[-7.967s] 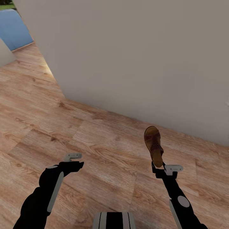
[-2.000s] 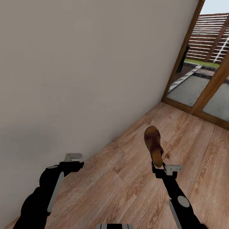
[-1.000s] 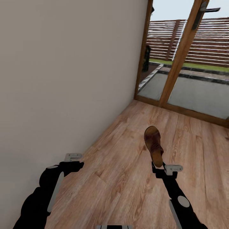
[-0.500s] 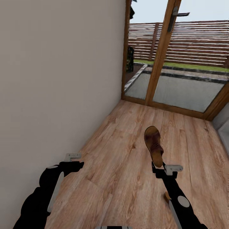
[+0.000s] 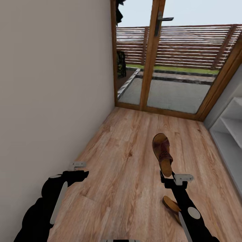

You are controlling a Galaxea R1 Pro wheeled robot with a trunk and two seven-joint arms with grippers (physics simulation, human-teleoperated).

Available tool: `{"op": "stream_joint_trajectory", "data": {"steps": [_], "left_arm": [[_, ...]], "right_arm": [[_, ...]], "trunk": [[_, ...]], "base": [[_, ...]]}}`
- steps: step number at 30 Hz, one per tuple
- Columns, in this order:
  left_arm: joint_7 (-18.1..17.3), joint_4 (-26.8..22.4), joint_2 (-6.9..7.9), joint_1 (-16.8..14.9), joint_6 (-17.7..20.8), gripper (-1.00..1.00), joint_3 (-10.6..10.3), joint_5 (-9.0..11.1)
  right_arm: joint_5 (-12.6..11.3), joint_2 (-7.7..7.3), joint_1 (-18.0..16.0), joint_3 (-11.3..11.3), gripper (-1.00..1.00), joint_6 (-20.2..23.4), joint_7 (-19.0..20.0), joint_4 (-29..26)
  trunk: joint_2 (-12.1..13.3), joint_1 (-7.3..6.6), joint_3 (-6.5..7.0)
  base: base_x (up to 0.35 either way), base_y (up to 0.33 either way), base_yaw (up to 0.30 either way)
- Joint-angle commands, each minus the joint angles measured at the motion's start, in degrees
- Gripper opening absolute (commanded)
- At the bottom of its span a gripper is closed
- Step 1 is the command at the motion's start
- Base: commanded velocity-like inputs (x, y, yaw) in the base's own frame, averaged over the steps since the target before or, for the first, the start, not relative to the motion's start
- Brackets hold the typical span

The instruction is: Pick up the two gym shoes and the two sandals from the corridor floor and place them onto the hallstand (shoe rack) in the corridor, making sure they are on the rack and not on the floor. Arrange them so the two gym shoes are next to each other and the two sandals are next to each other.

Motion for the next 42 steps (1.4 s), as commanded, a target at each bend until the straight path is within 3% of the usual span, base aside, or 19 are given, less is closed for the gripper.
{"op": "stream_joint_trajectory", "data": {"steps": [1,42], "left_arm": [[0.00,0.00,0.00,0.02,-0.02,1.00,0.00,0.01],[0.00,0.00,0.00,0.01,-0.01,1.00,0.00,0.01]], "right_arm": [[-0.23,-0.01,0.00,0.00,-1.00,0.00,0.05,-0.01],[-0.21,-0.02,0.00,0.00,-1.00,0.00,0.05,-0.01]], "trunk": [[0.00,0.00,0.05],[0.00,0.00,1.28]], "base": [[0.000,0.000,-0.270],[0.000,0.000,-0.284]]}}
